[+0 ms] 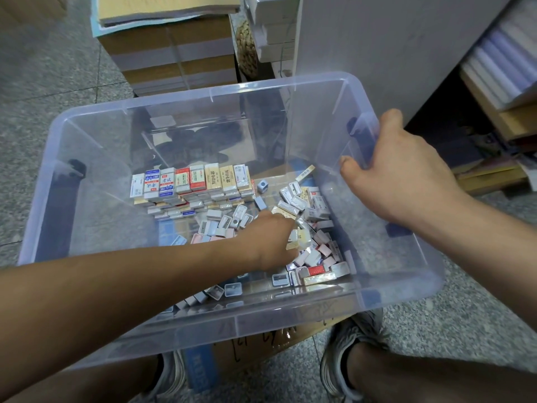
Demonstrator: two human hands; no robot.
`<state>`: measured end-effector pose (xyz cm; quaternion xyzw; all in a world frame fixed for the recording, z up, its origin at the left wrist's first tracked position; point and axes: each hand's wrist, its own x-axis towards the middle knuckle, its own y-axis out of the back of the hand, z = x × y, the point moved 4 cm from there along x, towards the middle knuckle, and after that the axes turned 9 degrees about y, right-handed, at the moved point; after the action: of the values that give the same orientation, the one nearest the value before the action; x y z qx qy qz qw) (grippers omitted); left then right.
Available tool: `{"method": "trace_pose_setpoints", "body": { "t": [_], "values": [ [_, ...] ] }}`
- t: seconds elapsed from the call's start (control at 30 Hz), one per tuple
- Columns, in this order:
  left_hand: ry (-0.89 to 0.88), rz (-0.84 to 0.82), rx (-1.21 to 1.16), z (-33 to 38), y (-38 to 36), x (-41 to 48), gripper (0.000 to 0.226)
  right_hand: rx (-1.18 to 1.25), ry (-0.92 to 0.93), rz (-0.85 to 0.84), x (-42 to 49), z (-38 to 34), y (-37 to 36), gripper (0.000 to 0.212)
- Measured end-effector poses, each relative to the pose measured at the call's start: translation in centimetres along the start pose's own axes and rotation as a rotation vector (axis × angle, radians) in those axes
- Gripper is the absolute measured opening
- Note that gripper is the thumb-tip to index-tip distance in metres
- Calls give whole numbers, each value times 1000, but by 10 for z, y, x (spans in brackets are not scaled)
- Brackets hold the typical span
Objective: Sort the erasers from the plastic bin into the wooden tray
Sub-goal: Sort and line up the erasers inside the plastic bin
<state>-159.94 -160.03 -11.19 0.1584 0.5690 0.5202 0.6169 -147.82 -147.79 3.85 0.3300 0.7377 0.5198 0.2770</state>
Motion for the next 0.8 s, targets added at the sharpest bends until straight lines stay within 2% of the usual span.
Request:
{"method": "trace_pose_setpoints", "body": {
  "t": [0.03,0.13,0.17,0.3,0.43,0.67,0.8],
  "values": [
    [-6,-4,-17,0,0,1,18,-1,2,-1,0,0,0,44],
    [24,-53,-39,-3,1,1,42,2,4,-4,0,0,0,44],
    [34,-74,-35,-4,-1,0,43,3,4,-4,0,0,0,44],
    [99,-197,-24,-3,-8,-2,36,1,-5,-8,0,0,0,44],
    [88,-207,-47,-1,-9,-2,33,10,-2,-8,0,0,0,42],
    [123,-219,-278,-7,-7,2,42,6,-1,-4,0,1,0,42],
    [105,-226,-286,-4,-6,3,14,8,4,2,0,1,-1,41]
  ]
}}
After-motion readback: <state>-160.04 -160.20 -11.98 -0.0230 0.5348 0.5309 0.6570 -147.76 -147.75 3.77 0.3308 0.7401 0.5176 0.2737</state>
